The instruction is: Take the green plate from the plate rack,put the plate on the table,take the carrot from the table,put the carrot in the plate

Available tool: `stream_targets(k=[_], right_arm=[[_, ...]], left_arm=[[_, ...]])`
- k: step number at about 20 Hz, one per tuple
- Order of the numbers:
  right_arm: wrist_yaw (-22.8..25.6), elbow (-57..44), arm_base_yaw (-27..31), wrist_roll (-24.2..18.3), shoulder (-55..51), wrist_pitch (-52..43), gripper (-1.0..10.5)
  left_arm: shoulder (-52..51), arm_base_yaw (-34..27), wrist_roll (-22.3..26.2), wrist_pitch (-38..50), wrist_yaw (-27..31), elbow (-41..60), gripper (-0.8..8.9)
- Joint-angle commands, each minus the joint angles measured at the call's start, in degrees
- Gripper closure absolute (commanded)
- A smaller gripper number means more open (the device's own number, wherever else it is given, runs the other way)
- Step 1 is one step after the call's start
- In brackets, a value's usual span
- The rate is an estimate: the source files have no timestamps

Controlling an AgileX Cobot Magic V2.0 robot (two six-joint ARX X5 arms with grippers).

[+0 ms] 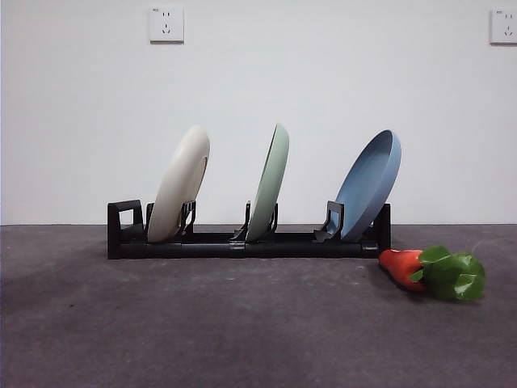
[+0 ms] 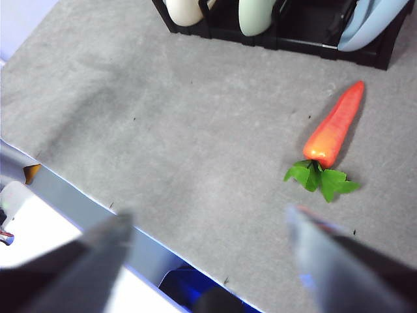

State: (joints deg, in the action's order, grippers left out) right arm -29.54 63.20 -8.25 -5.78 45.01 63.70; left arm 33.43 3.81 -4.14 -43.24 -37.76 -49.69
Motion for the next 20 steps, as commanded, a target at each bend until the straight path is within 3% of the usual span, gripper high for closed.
stream_targets(k=[1, 9, 20], right_arm=[[0.02, 0.07, -0.13, 0.39, 0.04, 0.09, 2.9], [0.02, 0.07, -0.13, 0.81, 0.11, 0.09, 2.9], [0.04, 0.07, -0.13, 0.83, 0.11, 0.11, 2.9]], left_arm=[[-0.09, -0.04, -0.35, 0.57, -0.28, -0.31, 2.20], [6.10, 3.56, -0.79, 4.52, -1.27, -4.28, 2.20], [43.65, 22.75, -1.16, 17.05, 12.94, -32.37, 2.20]])
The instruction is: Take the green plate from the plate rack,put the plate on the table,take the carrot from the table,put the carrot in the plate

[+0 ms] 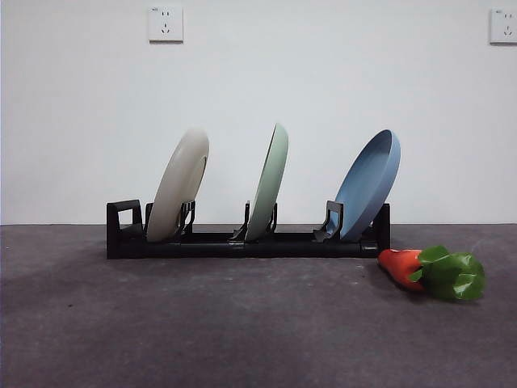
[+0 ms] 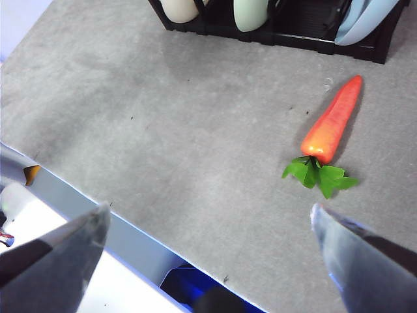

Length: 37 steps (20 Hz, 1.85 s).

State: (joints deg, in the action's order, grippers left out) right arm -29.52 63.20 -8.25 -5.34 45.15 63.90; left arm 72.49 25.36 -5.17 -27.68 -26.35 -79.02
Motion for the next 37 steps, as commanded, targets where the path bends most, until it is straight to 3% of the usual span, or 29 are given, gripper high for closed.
stream_targets(k=[1, 6, 11, 20, 25, 28, 31, 37], right_arm=[[0.02, 0.07, -0.13, 0.39, -0.02, -0.04, 2.9], [0.04, 0.07, -0.13, 0.37, 0.26, 1.01, 2.9], [0.02, 0.07, -0.13, 0.39, 1.27, 1.25, 2.9], [0.07, 0.04, -0.13, 0.37, 1.84, 1.33, 2.9], [0.04, 0.07, -0.13, 0.37, 1.86, 1.33, 2.9], [0.04, 0.04, -0.13, 0.37, 1.86, 1.33, 2.9], [0.04, 0.04, -0.13, 0.37, 1.84, 1.33, 2.9], [0.04, 0.04, -0.13, 0.37, 1.86, 1.33, 2.9]], left_arm=[[8.15, 2.01, -0.13, 2.84, 3.19, -5.49, 2.20], [23.04, 3.98, -0.11, 6.67, 8.74, -15.74, 2.20], [32.57, 5.22, -0.24, 15.23, 15.74, -17.05, 2.21], [43.71, 6.19, -1.27, 18.18, 17.81, -17.05, 2.28], [44.22, 7.04, -1.27, 18.03, 18.58, -17.05, 6.59], [44.22, 7.08, -1.92, 17.16, 18.36, -17.05, 8.21], [43.93, 7.06, -4.31, 16.59, 18.32, -17.05, 8.22], [41.40, 6.99, -4.31, 16.17, 18.34, -17.05, 8.22]])
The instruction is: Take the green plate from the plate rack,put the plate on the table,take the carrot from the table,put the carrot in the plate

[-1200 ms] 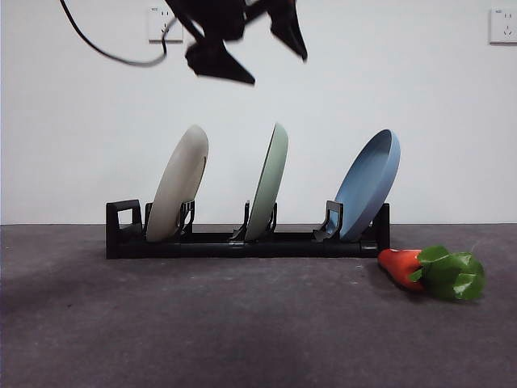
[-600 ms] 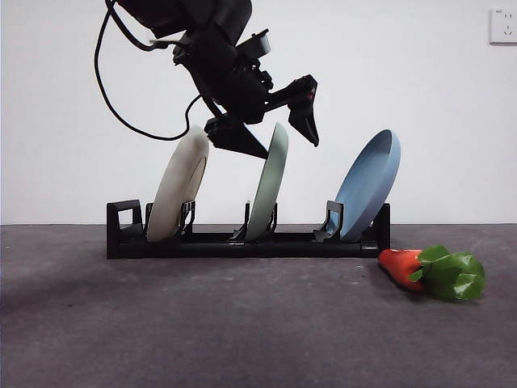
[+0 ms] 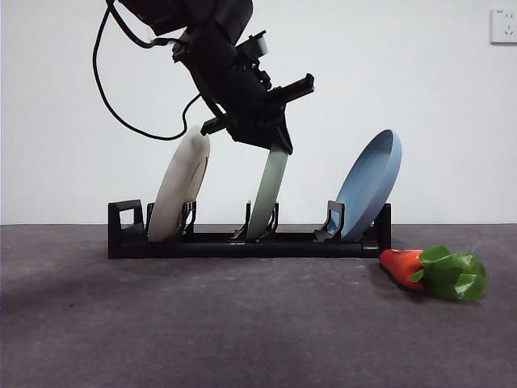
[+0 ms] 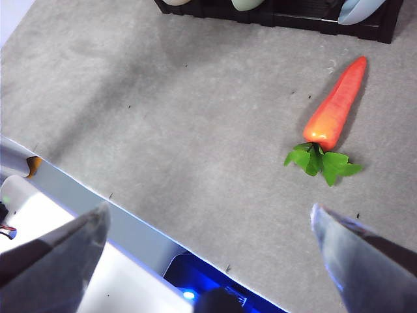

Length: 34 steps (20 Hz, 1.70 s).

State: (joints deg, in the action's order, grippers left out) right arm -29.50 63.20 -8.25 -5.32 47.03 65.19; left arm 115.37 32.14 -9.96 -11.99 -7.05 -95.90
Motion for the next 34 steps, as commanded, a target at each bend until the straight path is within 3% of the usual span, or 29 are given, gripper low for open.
stream_targets(k=[1, 7, 10, 14, 15, 18, 21, 24, 26, 31, 34], right_arm=[[0.02, 0.04, -0.13, 0.35, -0.04, 0.04, 2.9], [0.02, 0.04, -0.13, 0.33, -0.04, 0.02, 2.9], [0.02, 0.04, -0.13, 0.33, -0.02, 0.02, 2.9], [0.02, 0.07, -0.13, 0.33, -0.04, 0.02, 2.9], [0.02, 0.07, -0.13, 0.33, -0.04, 0.02, 2.9], [0.02, 0.04, -0.13, 0.33, -0.04, 0.00, 2.9], [0.02, 0.04, -0.13, 0.33, -0.04, 0.00, 2.9], [0.02, 0.07, -0.13, 0.33, -0.04, 0.00, 2.9], [0.00, 0.07, -0.13, 0.33, -0.04, -0.02, 2.9], [-0.04, 0.07, -0.13, 0.35, -0.04, 0.00, 2.9], [-0.15, 0.07, -0.13, 0.35, -0.04, -0.02, 2.9]], left_arm=[[-1.99, 0.22, 0.48, 0.37, -0.98, -0.20, 8.22], [-8.20, 0.22, 0.46, -0.42, -1.11, -0.20, 8.22], [-13.86, 0.79, 1.53, -4.90, -4.63, -0.20, 8.22], [-23.37, 5.62, 13.16, -18.53, -4.20, -0.20, 8.20], [-25.31, 7.43, 15.76, -22.60, -1.60, -0.20, 8.20], [-27.93, 15.06, 24.20, -34.97, 13.88, -0.17, 8.19], [-27.69, 19.82, 24.98, -41.62, 20.72, 1.55, 8.19], [-27.65, 25.44, 24.85, -39.71, 30.77, 9.51, 8.19], [-27.65, 27.23, 25.18, -36.24, 31.30, 15.78, 8.19], [-26.25, 31.04, 32.02, -21.35, 37.31, 31.39, 8.19], [-25.05, 30.97, 34.82, -13.38, 37.55, 37.64, 8.19]])
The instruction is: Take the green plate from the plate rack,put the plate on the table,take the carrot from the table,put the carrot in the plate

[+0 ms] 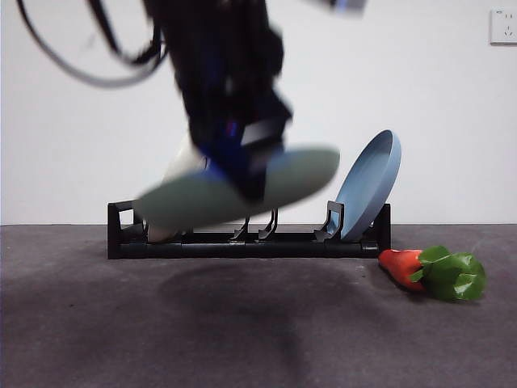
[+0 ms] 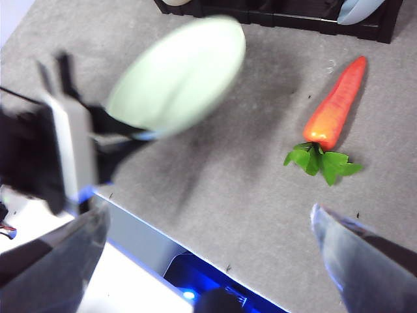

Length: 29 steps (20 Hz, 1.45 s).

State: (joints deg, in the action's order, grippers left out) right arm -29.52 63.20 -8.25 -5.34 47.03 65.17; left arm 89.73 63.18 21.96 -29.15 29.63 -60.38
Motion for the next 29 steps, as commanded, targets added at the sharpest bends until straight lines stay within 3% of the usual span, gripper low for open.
stream_targets(k=[1, 6, 11, 15, 18, 22, 29], right_arm=[[-0.13, 0.04, -0.13, 0.37, -0.02, 0.00, 2.9], [-0.15, 0.04, -0.13, 0.42, -0.02, 0.02, 2.9], [-0.15, 0.07, -0.13, 0.81, -0.04, 0.04, 2.9], [-0.17, 0.07, -0.13, 1.01, -0.04, 0.04, 2.9], [-0.17, 0.07, -0.13, 1.40, -0.02, 0.07, 2.9], [-0.15, 0.04, -0.13, 1.46, 0.48, 0.07, 2.9], [1.77, 0.04, -0.24, 1.62, 10.56, -4.07, 2.9]], left_arm=[[0.94, -0.07, 4.00, 6.49, 0.92, 3.78, 8.19], [6.43, -0.04, 8.28, 14.08, 1.27, 5.73, 8.20], [10.27, -0.35, 9.81, 14.75, -0.09, 5.73, 8.21], [10.29, -2.54, 9.33, 13.75, -5.86, 5.73, 7.99], [10.29, -3.82, 6.51, 11.87, -7.67, 5.73, 5.43], [10.23, -3.93, 5.03, 12.31, -7.34, 5.16, 5.31], [2.14, -3.67, -8.52, 6.19, -7.89, -4.57, 5.30]])
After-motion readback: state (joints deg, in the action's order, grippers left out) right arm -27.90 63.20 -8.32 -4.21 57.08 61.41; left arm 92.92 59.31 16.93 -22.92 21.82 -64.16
